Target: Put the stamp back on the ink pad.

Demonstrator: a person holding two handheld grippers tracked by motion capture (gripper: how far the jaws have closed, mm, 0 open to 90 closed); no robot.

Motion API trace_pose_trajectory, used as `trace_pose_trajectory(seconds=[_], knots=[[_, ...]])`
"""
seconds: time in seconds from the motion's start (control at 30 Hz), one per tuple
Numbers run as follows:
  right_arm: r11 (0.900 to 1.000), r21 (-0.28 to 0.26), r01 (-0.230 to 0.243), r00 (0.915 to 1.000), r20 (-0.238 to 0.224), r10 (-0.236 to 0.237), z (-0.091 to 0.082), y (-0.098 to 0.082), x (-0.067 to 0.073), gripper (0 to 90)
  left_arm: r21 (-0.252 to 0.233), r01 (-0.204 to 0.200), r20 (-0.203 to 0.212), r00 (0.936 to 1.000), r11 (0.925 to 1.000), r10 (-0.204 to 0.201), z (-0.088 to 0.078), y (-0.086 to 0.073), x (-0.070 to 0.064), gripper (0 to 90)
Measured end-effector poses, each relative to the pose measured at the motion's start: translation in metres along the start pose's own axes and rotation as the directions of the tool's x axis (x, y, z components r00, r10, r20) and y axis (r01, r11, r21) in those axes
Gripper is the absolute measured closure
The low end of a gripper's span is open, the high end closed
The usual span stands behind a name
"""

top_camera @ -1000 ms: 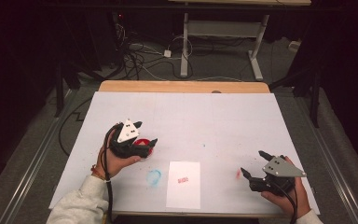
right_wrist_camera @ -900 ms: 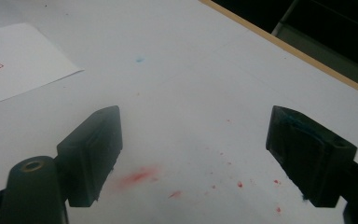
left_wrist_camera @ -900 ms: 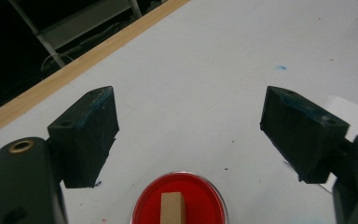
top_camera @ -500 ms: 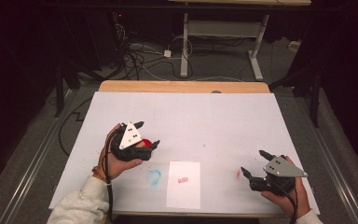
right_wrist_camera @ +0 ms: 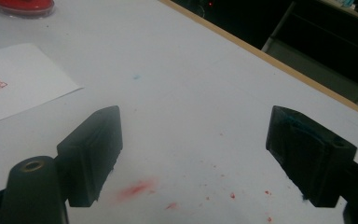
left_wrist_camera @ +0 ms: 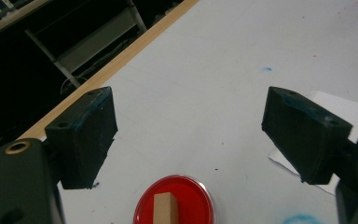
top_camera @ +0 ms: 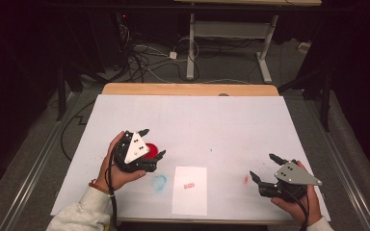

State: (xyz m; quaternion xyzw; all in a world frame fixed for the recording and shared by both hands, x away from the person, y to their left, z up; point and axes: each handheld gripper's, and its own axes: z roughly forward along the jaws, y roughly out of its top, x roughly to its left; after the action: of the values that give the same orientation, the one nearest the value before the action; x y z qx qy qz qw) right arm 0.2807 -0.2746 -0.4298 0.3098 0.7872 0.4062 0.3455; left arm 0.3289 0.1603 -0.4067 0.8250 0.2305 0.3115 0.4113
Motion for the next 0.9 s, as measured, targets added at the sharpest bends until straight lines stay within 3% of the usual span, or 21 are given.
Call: trace_pose_trajectory(seconds=[0.27, 0.53, 0.9], knots=[[1.000, -0.009, 0.010, 0.9999, 0.006, -0.010, -0.003, 0.000, 0.002, 18.7, -0.001, -0.036, -0.013, 0.9993, 0.9993, 0.036, -0.005, -0.008, -0.007, 17.3], [1.000, -0.004, 0.011, 0.9998, 0.016, -0.011, -0.003, -0.002, 0.002, 18.7, 0.003, -0.048, -0.044, 0.9979, 0.9989, 0.048, -0.011, -0.020, -0.010, 17.3], [1.000, 0.002, 0.007, 0.9999, 0.013, -0.007, -0.002, -0.004, 0.003, 18.7, 0.018, -0.056, -0.041, 0.9975, 0.9983, 0.057, -0.017, -0.036, -0.012, 17.3]])
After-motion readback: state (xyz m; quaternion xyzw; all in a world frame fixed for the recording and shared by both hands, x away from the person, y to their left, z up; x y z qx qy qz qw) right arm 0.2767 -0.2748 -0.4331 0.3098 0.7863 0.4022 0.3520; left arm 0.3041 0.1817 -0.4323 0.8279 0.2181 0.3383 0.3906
